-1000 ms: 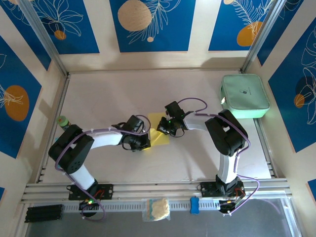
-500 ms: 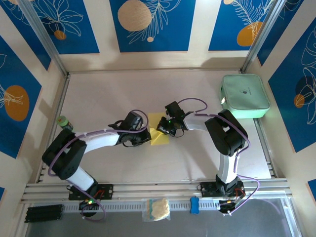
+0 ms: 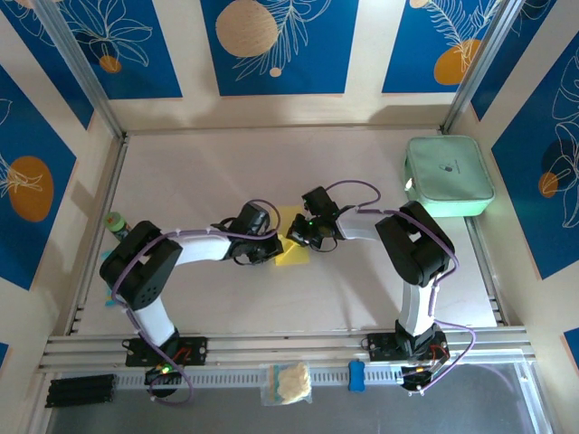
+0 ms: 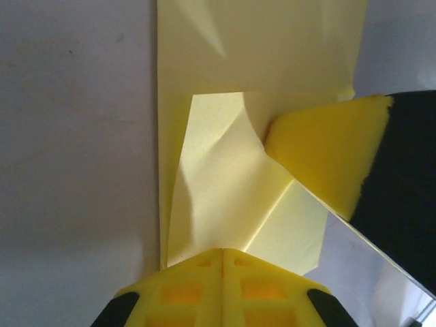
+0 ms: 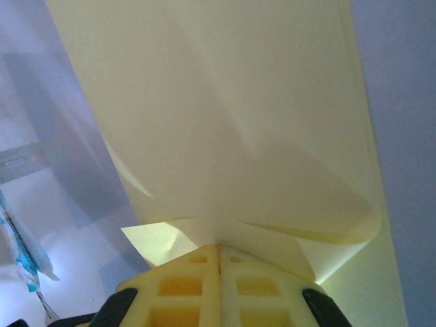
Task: Fold a paper plane with a square sheet of paper (pick it up from the middle)
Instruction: Fold the triangle a second time at the center of the table.
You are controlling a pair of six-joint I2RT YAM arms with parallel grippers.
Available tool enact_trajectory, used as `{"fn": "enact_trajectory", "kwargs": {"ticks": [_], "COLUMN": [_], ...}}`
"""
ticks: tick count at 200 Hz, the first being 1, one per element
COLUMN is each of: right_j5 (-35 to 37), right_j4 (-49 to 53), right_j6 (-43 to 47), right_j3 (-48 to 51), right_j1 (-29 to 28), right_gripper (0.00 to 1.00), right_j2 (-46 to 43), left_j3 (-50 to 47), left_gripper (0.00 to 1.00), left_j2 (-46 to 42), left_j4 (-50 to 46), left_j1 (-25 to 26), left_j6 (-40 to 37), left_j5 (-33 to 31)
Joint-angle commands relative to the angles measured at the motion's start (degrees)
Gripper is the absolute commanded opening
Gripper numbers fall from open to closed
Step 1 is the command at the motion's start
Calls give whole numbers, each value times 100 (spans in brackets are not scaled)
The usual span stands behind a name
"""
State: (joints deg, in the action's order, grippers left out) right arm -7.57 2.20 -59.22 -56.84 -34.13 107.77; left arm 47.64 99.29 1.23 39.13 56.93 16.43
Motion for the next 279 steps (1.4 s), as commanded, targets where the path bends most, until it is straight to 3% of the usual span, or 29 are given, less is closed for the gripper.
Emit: {"fn": "enact_trajectory", "kwargs": {"ticks": [1,36,104,175,279], "right_j5": [373,175,27,110,102], "right_j4": [635,614,575,-57,-124], "right_j6": [0,265,507,-89,-20], "right_j3": [239,199,496,679,599], "right_j1": [-21,6,-76,-252,-285], "right_gripper": [2,1,1,0,0], "right_j2": [24,-266,-1102,-819,-343], "left_j3": [115,35,-149,-352,-182], "left_gripper": [5,0,0,0,0], "left_j2": [193,335,390,382,308], "left_j4": [-184,-176,-123,97,-655], "left_j1": [27,33,25,30,-33], "left_j6": [-269,-378,-569,-457,-837], "left_j5": [-89,-20,77,206,81]}}
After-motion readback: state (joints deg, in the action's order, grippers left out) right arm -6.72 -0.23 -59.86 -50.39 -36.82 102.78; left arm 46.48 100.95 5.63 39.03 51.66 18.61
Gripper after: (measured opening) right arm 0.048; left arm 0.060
